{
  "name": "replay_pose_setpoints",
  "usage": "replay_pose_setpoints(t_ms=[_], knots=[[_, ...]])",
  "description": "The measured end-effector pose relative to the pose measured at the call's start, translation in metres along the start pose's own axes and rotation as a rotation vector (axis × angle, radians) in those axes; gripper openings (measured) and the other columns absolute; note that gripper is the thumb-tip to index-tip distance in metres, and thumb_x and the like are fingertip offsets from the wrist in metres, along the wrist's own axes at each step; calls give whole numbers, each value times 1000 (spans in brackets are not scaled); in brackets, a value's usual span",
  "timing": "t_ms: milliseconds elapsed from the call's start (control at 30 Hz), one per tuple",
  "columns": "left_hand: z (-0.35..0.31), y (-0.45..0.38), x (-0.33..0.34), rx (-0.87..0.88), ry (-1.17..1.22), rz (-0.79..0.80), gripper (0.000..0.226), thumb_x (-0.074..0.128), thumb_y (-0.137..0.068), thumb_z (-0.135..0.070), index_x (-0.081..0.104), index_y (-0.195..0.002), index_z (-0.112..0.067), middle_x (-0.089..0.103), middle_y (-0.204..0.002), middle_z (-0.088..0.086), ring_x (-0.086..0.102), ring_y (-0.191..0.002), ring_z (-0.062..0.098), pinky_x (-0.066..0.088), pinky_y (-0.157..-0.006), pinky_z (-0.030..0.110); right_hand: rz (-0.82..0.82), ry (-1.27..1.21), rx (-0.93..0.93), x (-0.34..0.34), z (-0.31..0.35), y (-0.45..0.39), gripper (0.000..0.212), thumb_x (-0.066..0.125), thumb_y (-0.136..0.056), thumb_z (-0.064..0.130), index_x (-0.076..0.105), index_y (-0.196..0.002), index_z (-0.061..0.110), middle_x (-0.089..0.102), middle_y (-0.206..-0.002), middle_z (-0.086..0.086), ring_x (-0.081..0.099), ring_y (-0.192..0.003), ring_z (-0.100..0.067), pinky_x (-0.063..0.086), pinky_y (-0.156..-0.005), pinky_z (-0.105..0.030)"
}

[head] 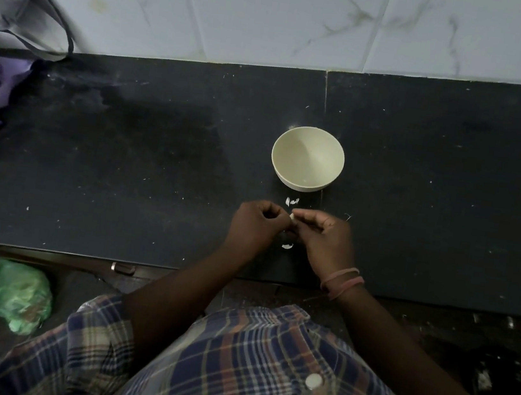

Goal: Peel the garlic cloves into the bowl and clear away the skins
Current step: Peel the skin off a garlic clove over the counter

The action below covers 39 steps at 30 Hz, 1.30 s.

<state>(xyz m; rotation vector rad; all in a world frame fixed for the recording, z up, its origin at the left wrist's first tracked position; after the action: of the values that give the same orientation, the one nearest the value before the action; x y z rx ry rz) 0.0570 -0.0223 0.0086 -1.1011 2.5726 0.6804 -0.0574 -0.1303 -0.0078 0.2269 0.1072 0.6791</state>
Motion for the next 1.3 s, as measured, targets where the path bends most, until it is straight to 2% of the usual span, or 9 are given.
replay_pose_setpoints(t_ms=[133, 333, 567, 667, 800, 1000, 1067, 1200, 1300], knots=[[-4, 0, 0, 3, 2, 9, 12, 72, -83, -21, 77, -73, -20, 72, -61, -4, 59, -51, 2, 45, -51, 21, 31, -60, 39, 1, -5, 0, 18, 70, -85, -3, 74, -103, 1, 76, -93, -15, 74, -88, -28, 61, -80, -36], [3, 1, 2, -36, 86, 58, 12, 71, -86, -22, 78, -77, -19, 75, -69, 2, 61, -59, 12, 48, -59, 29, 121, -199, 107, 7, -3, 3, 20, 66, -85, -8, 74, -96, 8, 75, -87, -12, 73, -81, -24, 61, -74, -30], [7, 4, 11, -101, 241, 86, 12, 69, -87, -17, 77, -84, -8, 73, -77, 19, 61, -66, 22, 48, -63, 33, 133, -302, 127, 4, 1, 6, 23, 60, -88, -12, 66, -109, -5, 71, -92, -16, 71, -79, -25, 61, -68, -27], [11, 3, 13, -128, 273, 77, 15, 66, -90, -13, 75, -89, 0, 69, -71, 13, 59, -62, 17, 47, -59, 28, 133, -197, 72, 3, 5, 4, 29, 58, -90, -12, 67, -115, 1, 72, -96, -14, 71, -80, -18, 57, -63, -23], [14, 4, 18, -178, 370, 110, 19, 63, -93, -7, 70, -97, 10, 69, -71, 8, 61, -55, 8, 48, -53, 21, 136, -83, 12, 1, 8, 0, 24, 61, -89, -11, 70, -109, 0, 73, -92, -12, 69, -74, -9, 55, -66, -20], [13, 4, 21, -205, 495, 141, 24, 58, -94, -3, 64, -104, 18, 62, -79, 22, 59, -61, 18, 49, -51, 20, 157, -175, 76, 5, 4, 1, 20, 63, -90, -6, 68, -110, -3, 71, -101, -24, 71, -86, -29, 61, -82, -37], [14, 4, 22, -208, 506, 141, 26, 57, -93, -3, 62, -106, 20, 59, -84, 23, 56, -62, 19, 48, -52, 20, 152, -193, 97, 4, 3, 0, 17, 63, -91, -5, 68, -107, -2, 72, -98, -24, 71, -84, -31, 61, -81, -41], [11, 7, 24, -210, 549, 169, 17, 56, -94, -2, 66, -102, 9, 58, -76, 17, 55, -57, 13, 47, -52, 19, 161, -285, 152, 7, 3, 1, 15, 61, -92, -6, 67, -105, -3, 72, -88, -16, 69, -74, -21, 60, -69, -29], [13, 5, 23, -204, 527, 162, 21, 57, -95, -4, 66, -105, 11, 59, -77, 16, 54, -59, 13, 46, -53, 19, 166, -261, 147, 8, 3, 2, 15, 62, -91, -4, 69, -105, 0, 73, -90, -17, 70, -76, -23, 61, -72, -30]])
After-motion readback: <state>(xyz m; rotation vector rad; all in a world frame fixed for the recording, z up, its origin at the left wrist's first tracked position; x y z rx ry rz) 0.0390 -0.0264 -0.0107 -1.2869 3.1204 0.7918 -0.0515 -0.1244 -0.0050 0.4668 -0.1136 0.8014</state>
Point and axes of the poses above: each hand's wrist, its own y-axis away from the middle knuckle, its own x-axis out of the palm, z = x × y, the point moved 9 cm from there along -y, towards the middle knuckle
